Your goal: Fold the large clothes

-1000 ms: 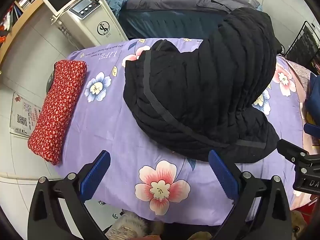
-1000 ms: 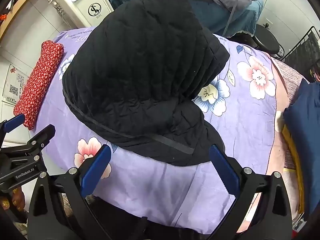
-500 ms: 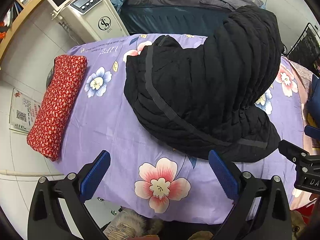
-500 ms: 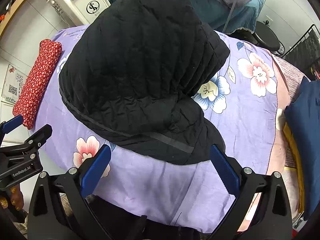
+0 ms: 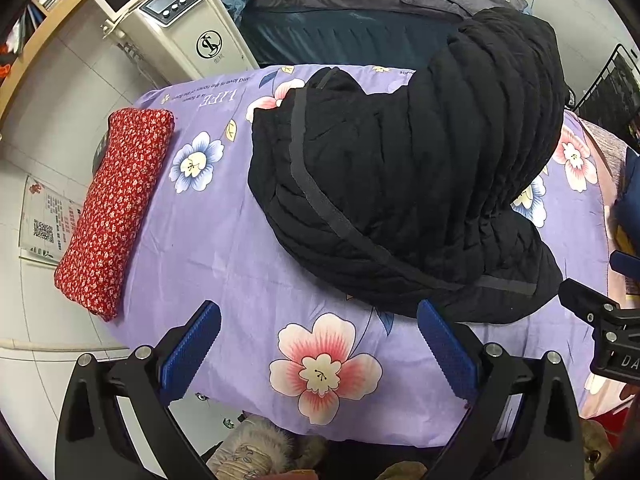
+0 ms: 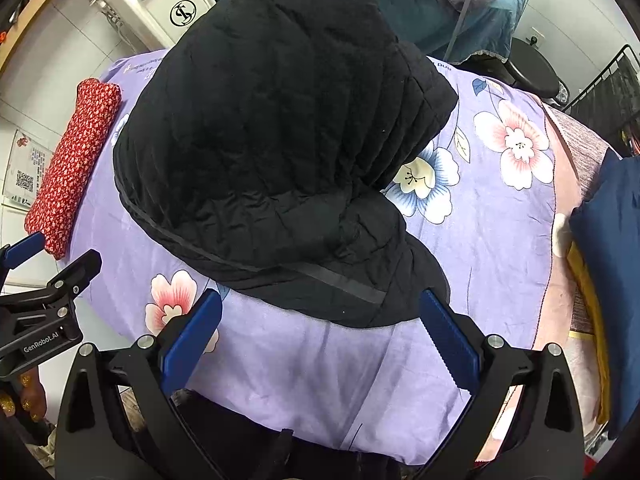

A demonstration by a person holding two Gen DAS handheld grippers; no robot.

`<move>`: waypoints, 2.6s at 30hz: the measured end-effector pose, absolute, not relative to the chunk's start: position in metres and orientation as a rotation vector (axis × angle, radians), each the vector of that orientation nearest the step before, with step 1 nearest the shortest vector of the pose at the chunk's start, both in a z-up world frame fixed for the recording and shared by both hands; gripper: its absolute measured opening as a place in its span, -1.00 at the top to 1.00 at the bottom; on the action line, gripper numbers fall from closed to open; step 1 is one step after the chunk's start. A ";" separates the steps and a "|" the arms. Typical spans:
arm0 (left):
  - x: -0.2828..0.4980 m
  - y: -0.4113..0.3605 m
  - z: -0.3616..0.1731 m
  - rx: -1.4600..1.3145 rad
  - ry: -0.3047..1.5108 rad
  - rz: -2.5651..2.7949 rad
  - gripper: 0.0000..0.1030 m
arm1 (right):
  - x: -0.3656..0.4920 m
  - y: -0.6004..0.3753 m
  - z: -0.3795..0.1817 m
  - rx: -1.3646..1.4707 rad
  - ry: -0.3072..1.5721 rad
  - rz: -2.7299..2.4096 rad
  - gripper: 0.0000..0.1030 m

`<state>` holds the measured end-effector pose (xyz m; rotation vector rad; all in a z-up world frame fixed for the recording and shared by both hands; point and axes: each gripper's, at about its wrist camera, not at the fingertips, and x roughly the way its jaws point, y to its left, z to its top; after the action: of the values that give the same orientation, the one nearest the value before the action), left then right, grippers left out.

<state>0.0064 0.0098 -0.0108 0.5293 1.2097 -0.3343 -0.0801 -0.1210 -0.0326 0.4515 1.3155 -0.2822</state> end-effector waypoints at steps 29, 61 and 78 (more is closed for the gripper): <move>0.001 0.016 -0.014 0.530 1.218 -0.332 -0.88 | -0.085 -0.117 -0.035 0.454 1.320 -0.283 -0.89; 0.006 0.012 -0.016 0.533 1.235 -0.326 -0.88 | -0.084 -0.116 -0.037 0.451 1.332 -0.283 -0.89; 0.000 0.017 -0.049 0.649 1.201 -0.266 -0.88 | -0.093 -0.122 -0.034 0.518 1.104 -0.141 -0.89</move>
<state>0.0004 0.0173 -0.0490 0.6488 1.2013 -0.2660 -0.0928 -0.1222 -0.0343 0.5179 1.1039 -0.1413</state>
